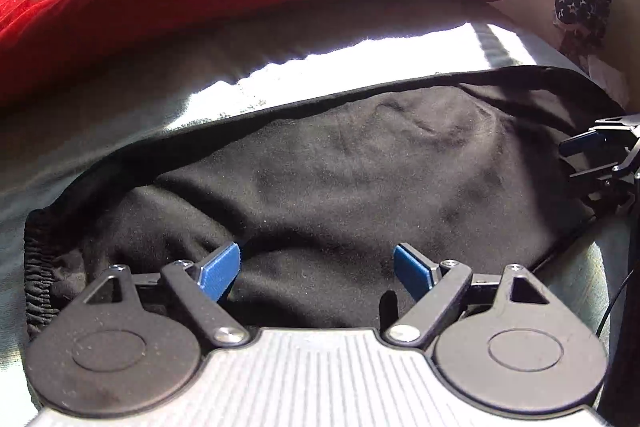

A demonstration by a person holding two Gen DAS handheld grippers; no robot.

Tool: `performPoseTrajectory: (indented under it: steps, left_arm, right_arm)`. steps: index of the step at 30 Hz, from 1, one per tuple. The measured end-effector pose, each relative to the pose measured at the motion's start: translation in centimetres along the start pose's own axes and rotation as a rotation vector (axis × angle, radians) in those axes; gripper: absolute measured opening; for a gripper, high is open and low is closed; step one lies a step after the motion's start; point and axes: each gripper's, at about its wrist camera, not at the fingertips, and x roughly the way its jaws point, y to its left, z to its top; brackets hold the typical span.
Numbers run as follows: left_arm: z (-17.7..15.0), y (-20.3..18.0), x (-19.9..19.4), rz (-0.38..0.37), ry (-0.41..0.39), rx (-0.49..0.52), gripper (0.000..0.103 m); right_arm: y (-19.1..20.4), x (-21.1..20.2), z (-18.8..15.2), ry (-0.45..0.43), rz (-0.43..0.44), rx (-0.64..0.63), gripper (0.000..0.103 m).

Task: Fold clothes
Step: 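Press both open tools along the black hoodie to smooth it flat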

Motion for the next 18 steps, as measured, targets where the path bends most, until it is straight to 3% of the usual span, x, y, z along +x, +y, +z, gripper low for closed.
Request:
performPoseTrajectory:
  steps: [2, 6, 10, 13, 18]
  left_arm:
    - [-1.1, -0.1, -0.9, 0.032, -0.001, 0.02, 0.085]
    - [-1.9, 0.2, -3.8, 0.02, -0.057, -0.008, 0.085]
    - [-2.2, 0.3, -4.5, 0.033, -0.067, -0.008, 0.085]
    - [-2.4, 0.6, -4.3, 0.043, -0.059, -0.019, 0.085]
    - [-2.6, 0.7, -4.8, 0.053, -0.069, -0.028, 0.085]
  right_arm:
    - [-1.0, -1.0, 0.8, -0.038, -0.025, 0.011, 0.103]
    - [-5.7, -2.2, 3.3, -0.083, -0.144, 0.092, 0.103]
    - [-11.6, 0.0, 4.6, -0.047, -0.224, 0.226, 0.103]
    - [-14.4, 2.0, 5.0, -0.035, -0.254, 0.253, 0.103]
    - [-15.2, 3.2, 6.9, -0.023, -0.323, 0.203, 0.103]
